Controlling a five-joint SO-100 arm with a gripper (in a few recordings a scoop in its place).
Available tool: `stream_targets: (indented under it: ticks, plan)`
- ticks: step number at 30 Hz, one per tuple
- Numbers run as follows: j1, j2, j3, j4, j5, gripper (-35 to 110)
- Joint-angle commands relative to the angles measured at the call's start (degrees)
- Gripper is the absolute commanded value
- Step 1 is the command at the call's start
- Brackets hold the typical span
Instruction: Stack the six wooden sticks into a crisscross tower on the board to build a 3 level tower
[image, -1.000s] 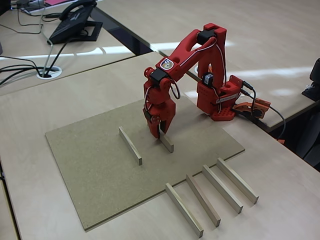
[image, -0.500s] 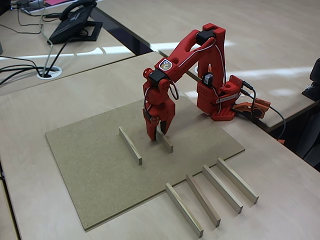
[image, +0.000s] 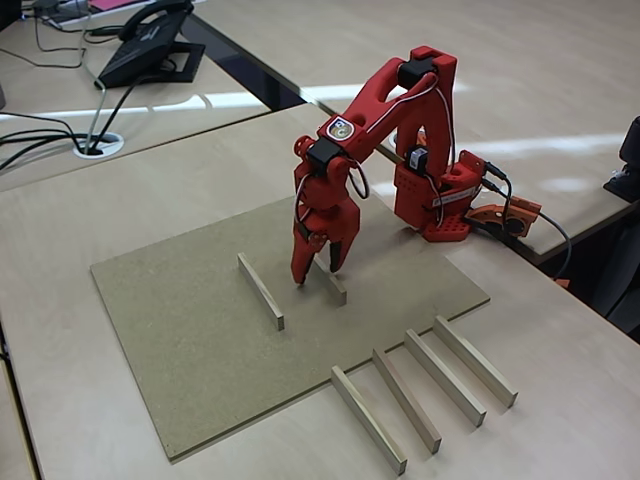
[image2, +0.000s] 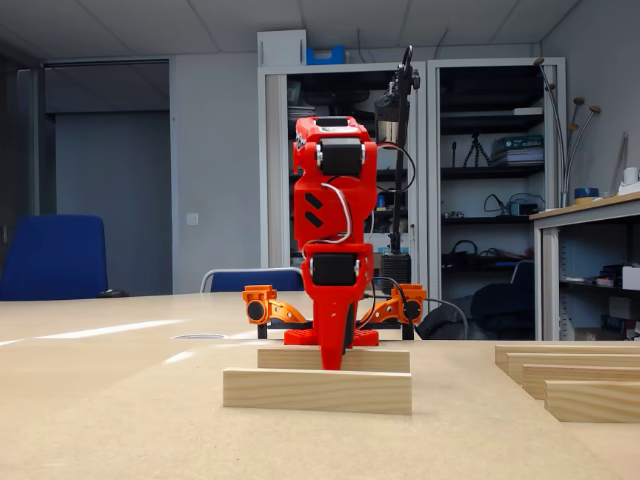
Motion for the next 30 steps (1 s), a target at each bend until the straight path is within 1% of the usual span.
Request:
stream_targets:
  ticks: [1,9,13,16,19,23,27,30]
  plan:
    - [-1.3,5.7,0.8,1.8,2.3,29]
    - [-4.5,13.8,-0.6,6.2,4.3,30]
    - [-11.0,18.7,-1.8,7.4,6.8,28]
    - [-19.6,21.7,-2.9,8.8,14.6,28]
    - [-29.4,22.6,-4.0,8.4,25.0,28]
    - [-40.9,21.1,-4.6,4.7,37.0,27]
    - [-48.3,17.7,-5.0,0.2,44.6,27]
    - [-51.5,15.5,-5.0,-2.7,47.0,27]
